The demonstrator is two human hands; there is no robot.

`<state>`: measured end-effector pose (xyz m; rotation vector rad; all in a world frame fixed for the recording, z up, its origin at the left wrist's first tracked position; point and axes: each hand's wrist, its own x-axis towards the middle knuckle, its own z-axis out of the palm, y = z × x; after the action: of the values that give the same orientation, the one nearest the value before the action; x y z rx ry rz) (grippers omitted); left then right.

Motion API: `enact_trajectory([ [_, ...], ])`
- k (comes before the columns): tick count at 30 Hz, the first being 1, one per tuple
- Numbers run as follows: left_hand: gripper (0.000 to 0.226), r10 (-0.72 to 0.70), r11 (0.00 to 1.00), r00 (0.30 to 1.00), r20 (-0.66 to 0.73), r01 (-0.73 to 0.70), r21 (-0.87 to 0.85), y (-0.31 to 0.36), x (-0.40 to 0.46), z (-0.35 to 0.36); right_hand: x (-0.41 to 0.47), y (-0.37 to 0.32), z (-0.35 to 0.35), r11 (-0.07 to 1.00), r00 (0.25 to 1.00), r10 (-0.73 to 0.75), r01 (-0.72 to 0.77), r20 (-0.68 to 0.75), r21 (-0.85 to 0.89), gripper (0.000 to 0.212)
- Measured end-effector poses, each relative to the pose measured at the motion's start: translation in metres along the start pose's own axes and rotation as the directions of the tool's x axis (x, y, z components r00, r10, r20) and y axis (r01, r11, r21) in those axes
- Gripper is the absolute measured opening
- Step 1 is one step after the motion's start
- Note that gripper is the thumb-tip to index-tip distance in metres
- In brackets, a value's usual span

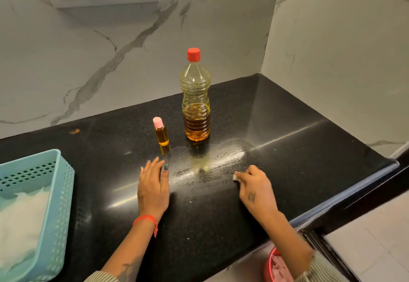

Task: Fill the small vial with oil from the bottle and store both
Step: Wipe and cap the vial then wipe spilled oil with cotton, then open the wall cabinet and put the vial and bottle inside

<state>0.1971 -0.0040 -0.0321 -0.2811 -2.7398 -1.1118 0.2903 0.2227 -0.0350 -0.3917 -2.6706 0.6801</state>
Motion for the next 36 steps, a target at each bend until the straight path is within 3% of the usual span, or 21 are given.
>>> enact_trajectory([
  [5,0.041,0.031,0.998,0.999,0.019,-0.033,0.056,0.002,0.0,0.001,0.012,0.024,-0.014,0.998,0.998,0.062,-0.062,0.027,-0.014,0.021],
  [9,0.04,0.099,0.989,0.995,0.019,-0.1,0.108,0.005,-0.001,0.002,0.014,0.03,-0.029,0.956,0.971,0.237,-0.227,-0.033,0.184,0.019],
  [15,0.032,0.155,0.986,0.988,0.008,-0.156,0.067,0.039,-0.014,0.021,-0.008,0.046,-0.059,0.716,0.882,0.47,-0.396,0.022,0.575,0.018],
  [20,0.031,0.288,0.955,0.957,0.039,-0.284,-0.08,0.112,-0.028,0.067,-0.031,0.076,-0.076,0.516,0.801,0.595,-0.44,0.063,0.735,0.017],
  [24,0.029,0.454,0.878,0.887,0.084,-0.429,-0.214,0.169,-0.046,0.114,-0.059,0.105,-0.089,0.409,0.726,0.686,-0.423,0.033,0.809,0.018],
  [28,0.029,0.609,0.737,0.789,0.084,-0.524,-0.427,0.229,-0.081,0.162,-0.091,0.137,-0.104,0.285,0.569,0.822,-0.411,0.0,0.866,0.015],
  [32,0.031,0.729,0.608,0.662,0.174,-0.508,-0.61,0.265,-0.132,0.213,-0.125,0.176,-0.098,0.154,0.421,0.906,-0.417,0.039,0.896,0.012],
  [36,0.034,0.699,0.691,0.615,0.365,-0.449,-0.566,0.243,-0.166,0.279,-0.156,0.226,-0.055,0.045,0.239,0.966,-0.526,0.097,0.849,0.019],
])
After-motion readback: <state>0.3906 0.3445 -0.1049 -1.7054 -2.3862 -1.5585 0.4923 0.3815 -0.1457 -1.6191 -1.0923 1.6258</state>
